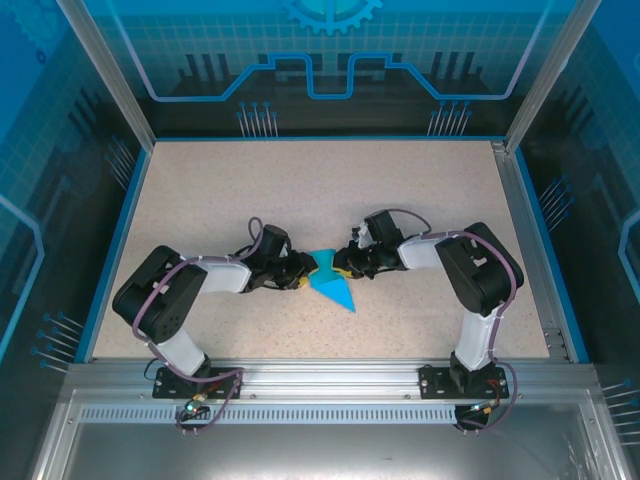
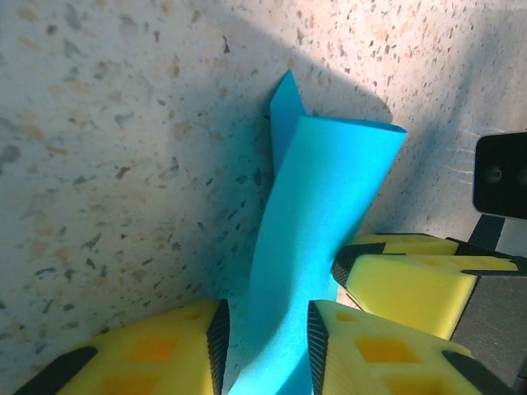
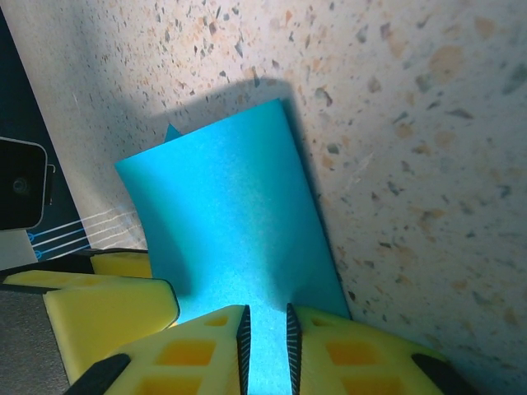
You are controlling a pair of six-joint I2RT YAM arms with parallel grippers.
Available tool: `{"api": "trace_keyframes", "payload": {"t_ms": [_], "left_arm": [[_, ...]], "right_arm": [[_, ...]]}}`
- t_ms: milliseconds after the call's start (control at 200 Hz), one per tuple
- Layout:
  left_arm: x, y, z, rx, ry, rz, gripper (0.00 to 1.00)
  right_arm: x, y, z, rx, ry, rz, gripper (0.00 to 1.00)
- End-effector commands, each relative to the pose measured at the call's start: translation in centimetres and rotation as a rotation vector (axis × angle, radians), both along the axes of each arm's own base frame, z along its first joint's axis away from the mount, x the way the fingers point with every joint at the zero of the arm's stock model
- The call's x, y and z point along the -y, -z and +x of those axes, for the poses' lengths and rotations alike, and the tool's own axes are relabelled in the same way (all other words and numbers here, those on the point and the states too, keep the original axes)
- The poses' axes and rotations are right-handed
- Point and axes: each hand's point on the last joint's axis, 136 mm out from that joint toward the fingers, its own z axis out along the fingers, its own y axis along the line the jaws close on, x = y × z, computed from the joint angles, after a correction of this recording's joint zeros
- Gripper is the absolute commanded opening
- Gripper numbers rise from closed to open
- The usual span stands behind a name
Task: Fold a paper plane with a square sheet of paper (pick it up from the middle)
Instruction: Fold the wing for the fifth time at the center of the table.
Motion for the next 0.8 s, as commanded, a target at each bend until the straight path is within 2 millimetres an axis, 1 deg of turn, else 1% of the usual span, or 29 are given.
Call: {"api": "trace_keyframes", "payload": {"t_ms": [0,145,235,360,415,510,640,725,795], "left_arm": [[0.5,-0.5,0.1,0.008,0.013,-0.028,0.32],[0.6,-1.0,0.2,0.02,0.012,-0.033,0.28],[0.5,-1.1,0.2,0.022,0.01,-0.032,0.23],[0.3,-1.3,0.2,0.024,0.001,-0.025,0.17],[0.3,-1.4,0.2,0.027,0.0,-0.024,0.16],[0.3,-1.7,0.3,0.033,0.003,-0.021,0.13],[0.1,-1.8,0.3,0.037,0.003,-0.011,0.11],[0.2,-1.9,0.4,0.039,0.003,-0.013,0.11],[0.2,-1.9,0.4,0.039,0.004,-0.012,0.1]], "right_arm": [[2.8,6.2,-3.1,-0.17,0.041,-0.173,0.23],[2.8,6.0,-3.0,-0.166,0.037,-0.17,0.23],[2.7,5.7,-2.8,-0.158,0.031,-0.165,0.23],[2.6,4.5,-2.4,-0.122,0.013,-0.149,0.26],[2.7,3.8,-2.0,-0.097,0.003,-0.152,0.28],[3.1,1.8,-1.3,-0.037,-0.008,-0.162,0.3],[4.5,-0.8,-0.9,0.053,-0.012,-0.21,0.37],[5.4,-3.1,-0.3,0.144,-0.002,-0.248,0.46],[6.1,-4.5,-0.5,0.21,-0.002,-0.266,0.53]]}}
